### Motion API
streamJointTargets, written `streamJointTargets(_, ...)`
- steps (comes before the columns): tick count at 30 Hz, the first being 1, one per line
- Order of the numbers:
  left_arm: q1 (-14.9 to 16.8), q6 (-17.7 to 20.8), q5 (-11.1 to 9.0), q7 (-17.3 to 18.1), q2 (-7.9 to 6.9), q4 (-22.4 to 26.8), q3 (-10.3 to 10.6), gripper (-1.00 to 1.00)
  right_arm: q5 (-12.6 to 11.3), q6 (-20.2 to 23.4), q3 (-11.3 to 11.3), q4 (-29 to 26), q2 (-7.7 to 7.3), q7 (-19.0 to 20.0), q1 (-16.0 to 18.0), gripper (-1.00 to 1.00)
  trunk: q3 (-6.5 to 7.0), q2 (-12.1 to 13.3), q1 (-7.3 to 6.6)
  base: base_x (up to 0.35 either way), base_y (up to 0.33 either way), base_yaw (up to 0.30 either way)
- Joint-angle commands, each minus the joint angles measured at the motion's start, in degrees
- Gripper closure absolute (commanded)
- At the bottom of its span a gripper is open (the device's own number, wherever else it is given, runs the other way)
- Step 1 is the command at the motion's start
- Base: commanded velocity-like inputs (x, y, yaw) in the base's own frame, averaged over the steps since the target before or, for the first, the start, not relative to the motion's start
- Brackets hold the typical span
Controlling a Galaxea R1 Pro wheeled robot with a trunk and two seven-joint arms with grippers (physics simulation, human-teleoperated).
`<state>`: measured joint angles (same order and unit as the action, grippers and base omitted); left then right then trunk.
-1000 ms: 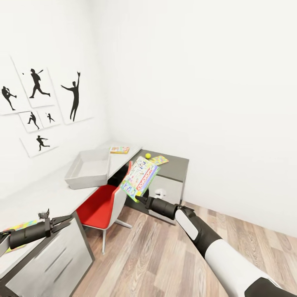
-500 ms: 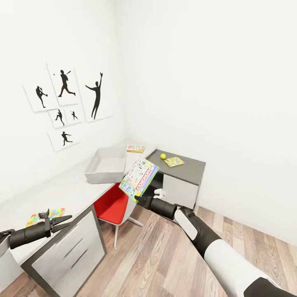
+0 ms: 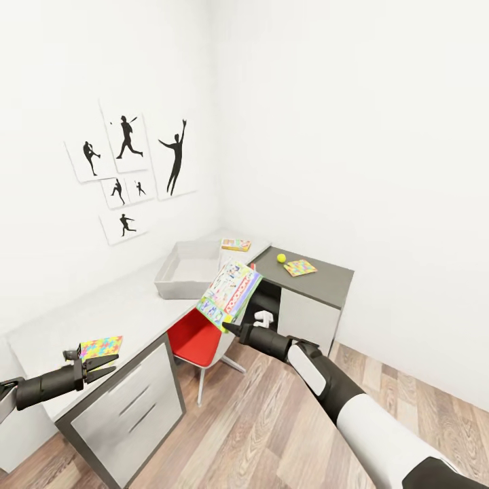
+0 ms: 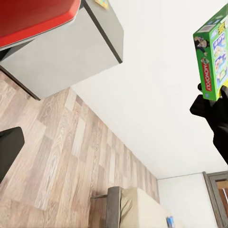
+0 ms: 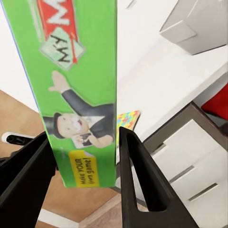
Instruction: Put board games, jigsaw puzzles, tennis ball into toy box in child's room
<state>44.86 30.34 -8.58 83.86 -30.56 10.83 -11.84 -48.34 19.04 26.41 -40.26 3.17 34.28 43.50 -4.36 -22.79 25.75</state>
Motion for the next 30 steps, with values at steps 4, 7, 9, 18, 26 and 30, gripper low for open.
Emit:
streamJointTargets(4, 0.0, 0.6, -0.3, 0.1, 0.0, 0.0, 0.2, -1.0, -0.6, 0.5, 0.0, 0.0, -0.15, 0.0, 0.1, 1.0, -0.13, -0.1, 0.04, 0.0, 0.0, 0.006)
streamJointTargets(7, 0.0, 0.6, -0.2, 0.1, 0.04, 0.0, 0.2, -1.0, -0.6, 0.5, 0.0, 0.0, -0.18, 0.0, 0.1, 1.0, -0.13, -0.1, 0.04, 0.0, 0.0, 0.136)
streamJointTargets(9, 0.0, 0.6, -0.2, 0.1, 0.05, 0.0, 0.2, -1.0, -0.6, 0.5, 0.0, 0.0, -0.12, 0.0, 0.0, 1.0, -0.13, -0.1, 0.04, 0.0, 0.0, 0.225)
streamJointTargets(18, 0.0, 0.6, -0.3, 0.1, 0.2, 0.0, 0.2, -1.0, -0.6, 0.6, 0.0, 0.0, -0.01, 0.0, 0.1, 1.0, -0.3, -0.1, 0.04, 0.0, 0.0, 0.27)
streamJointTargets(26, 0.0, 0.6, -0.2, 0.0, 0.32, 0.0, 0.2, -1.0, -0.6, 0.5, 0.0, 0.0, -0.11, 0.1, 0.1, 1.0, -0.44, -0.1, 0.04, 0.069, -0.047, 0.151)
streamJointTargets(30, 0.0, 0.6, -0.3, 0.1, 0.24, 0.0, 0.2, -1.0, -0.6, 0.5, 0.0, 0.0, -0.16, 0.1, 0.1, 1.0, -0.45, -0.1, 0.04, 0.123, -0.039, 0.003)
